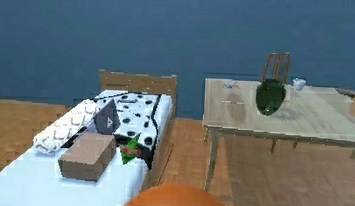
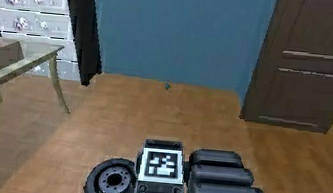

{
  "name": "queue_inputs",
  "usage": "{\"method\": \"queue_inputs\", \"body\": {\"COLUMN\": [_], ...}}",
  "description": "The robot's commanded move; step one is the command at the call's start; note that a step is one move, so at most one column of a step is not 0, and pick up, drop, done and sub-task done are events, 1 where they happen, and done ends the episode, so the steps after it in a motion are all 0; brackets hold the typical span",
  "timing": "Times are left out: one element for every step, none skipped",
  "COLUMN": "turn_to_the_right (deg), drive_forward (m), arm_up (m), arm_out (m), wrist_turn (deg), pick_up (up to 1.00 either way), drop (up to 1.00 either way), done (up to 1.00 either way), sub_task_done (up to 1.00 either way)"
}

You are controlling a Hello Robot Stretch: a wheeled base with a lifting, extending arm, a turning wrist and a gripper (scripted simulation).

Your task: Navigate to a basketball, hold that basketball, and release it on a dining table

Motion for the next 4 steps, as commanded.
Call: {"method": "queue_inputs", "body": {"turn_to_the_right": [0.0,45.0,27.0,0.0], "drive_forward": [0.15,0.00,0.00,0.95], "arm_up": [0.00,0.00,0.00,0.00], "arm_out": [0.00,0.00,0.00,0.00], "wrist_turn": [0.0,0.0,0.0,0.0], "pick_up": [0.00,0.00,0.00,0.00], "drop": [0.00,0.00,0.00,0.00], "done": [0.00,0.00,0.00,0.00], "sub_task_done": [0.00,0.00,0.00,0.00]}}
